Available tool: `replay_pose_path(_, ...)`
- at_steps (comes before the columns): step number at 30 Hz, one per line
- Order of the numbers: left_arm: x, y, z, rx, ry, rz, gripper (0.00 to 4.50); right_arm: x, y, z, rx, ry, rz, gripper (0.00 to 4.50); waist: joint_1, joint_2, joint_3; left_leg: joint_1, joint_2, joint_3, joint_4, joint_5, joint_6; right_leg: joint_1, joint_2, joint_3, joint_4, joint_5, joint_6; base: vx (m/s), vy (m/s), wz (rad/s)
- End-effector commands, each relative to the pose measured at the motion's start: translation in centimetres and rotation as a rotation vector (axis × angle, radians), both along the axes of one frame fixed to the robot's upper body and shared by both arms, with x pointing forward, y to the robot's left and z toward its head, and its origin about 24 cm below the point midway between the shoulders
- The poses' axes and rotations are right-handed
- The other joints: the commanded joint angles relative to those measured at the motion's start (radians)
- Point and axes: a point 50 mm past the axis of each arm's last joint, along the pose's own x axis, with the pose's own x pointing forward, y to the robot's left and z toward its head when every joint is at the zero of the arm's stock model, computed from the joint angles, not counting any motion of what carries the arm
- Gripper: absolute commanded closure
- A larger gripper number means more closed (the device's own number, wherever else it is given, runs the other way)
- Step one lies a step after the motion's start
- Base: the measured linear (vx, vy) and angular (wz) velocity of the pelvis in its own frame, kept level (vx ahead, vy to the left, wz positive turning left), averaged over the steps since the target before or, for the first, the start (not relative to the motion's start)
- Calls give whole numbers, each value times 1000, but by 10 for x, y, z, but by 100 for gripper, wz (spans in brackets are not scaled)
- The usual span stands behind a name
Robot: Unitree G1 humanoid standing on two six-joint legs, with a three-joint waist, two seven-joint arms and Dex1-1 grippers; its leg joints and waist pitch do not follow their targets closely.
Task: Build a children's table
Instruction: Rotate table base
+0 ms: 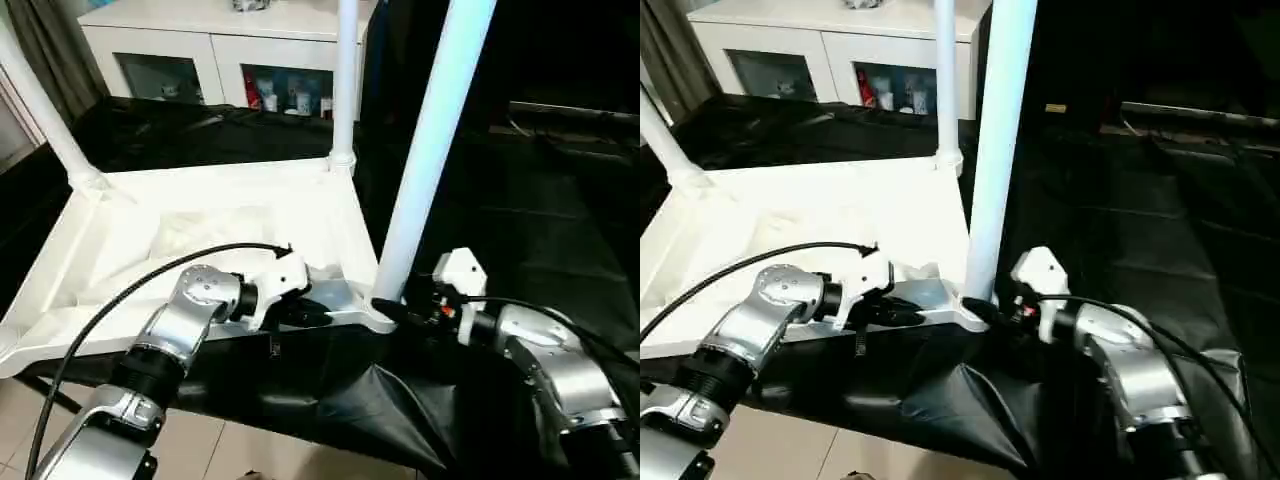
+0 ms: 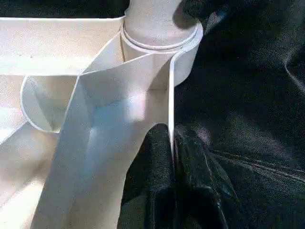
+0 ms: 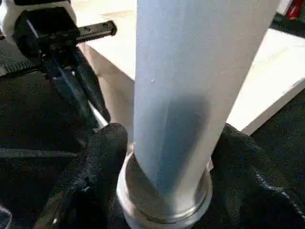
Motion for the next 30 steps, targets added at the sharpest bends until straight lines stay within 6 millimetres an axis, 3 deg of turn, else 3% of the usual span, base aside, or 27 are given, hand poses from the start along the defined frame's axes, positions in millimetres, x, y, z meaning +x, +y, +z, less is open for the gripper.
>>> replay_pose_path(1, -7, -1, -10, -9, 54, -18, 450, 4, 3, 3, -1, -8, 17, 208, 4, -30, -59, 17, 64, -31, -69, -171, 78, 32, -81, 45, -76, -187, -231, 0, 0, 0)
replay_pose_path(3, -7, -1, -10, -8, 52, -15, 450, 4, 3, 3, -2, -12, 17, 234, 3, -30, -59, 17, 64, -31, -69, -176, 75, 32, -81, 46, -76, -196, -229, 0, 0, 0)
replay_pose_path(12, -8, -1, -6, -7, 29, -60, 450, 4, -6, 8, 10, -34, 3, 234, 4, -31, -60, 16, 64, -31, -68, -169, 78, 35, -81, 46, -75, -176, -232, 0, 0, 0)
replay_pose_path(14, -3, 3, -7, 34, 4, -62, 450, -5, -12, 13, 48, 1, 53, 234, 7, -17, -61, 17, 64, -32, -67, -164, 84, 36, -79, 46, -73, -151, -235, 0, 0, 0)
replay_pose_path(15, -3, 3, -7, 34, 4, -62, 450, -5, -12, 13, 48, 1, 53, 234, 14, -20, -63, 23, 68, -30, -66, -166, 88, 33, -77, 47, -74, -134, -237, 0, 0, 0)
replay_pose_path(16, -2, 3, -6, 37, 4, -64, 450, -10, -15, 14, 52, 22, 80, 234, 20, -16, -62, 21, 68, -30, -67, -168, 89, 34, -77, 46, -74, -130, -239, 0, 0, 0)
replay_pose_path(21, 0, -1, -1, 23, 3, -110, 450, -18, -35, 15, 28, 42, 72, 234, 37, -16, -60, 26, 70, -30, -70, -216, 59, 30, -81, 47, -78, -182, -238, 0, 0, 0)
replay_pose_path(22, 1, -2, 0, 23, -9, -110, 450, -17, -39, 15, 25, 38, 47, 234, 39, -6, -60, 26, 70, -32, -70, -222, 54, 30, -83, 47, -79, -188, -238, 0, 0, 0)
replay_pose_path(24, 2, -3, 1, 15, -10, -116, 450, -15, -42, 16, 37, 48, 27, 234, 40, -11, -60, 28, 70, -31, -72, -238, 44, 29, -81, 47, -81, -193, -238, 0, 0, 0)
replay_pose_path(28, 2, -10, 5, -13, -35, -193, 450, -20, -43, 18, 85, 102, 40, 183, 48, -6, -63, 22, 69, -33, -70, -216, 53, 35, -83, 45, -76, -165, -234, 0, 0, 0)
replay_pose_path(30, 3, -11, 5, -8, -38, -204, 450, -22, -39, 18, 96, 114, 57, 165, 49, -9, -63, 21, 69, -32, -70, -209, 59, 37, -82, 45, -77, -152, -231, 0, 0, 0)
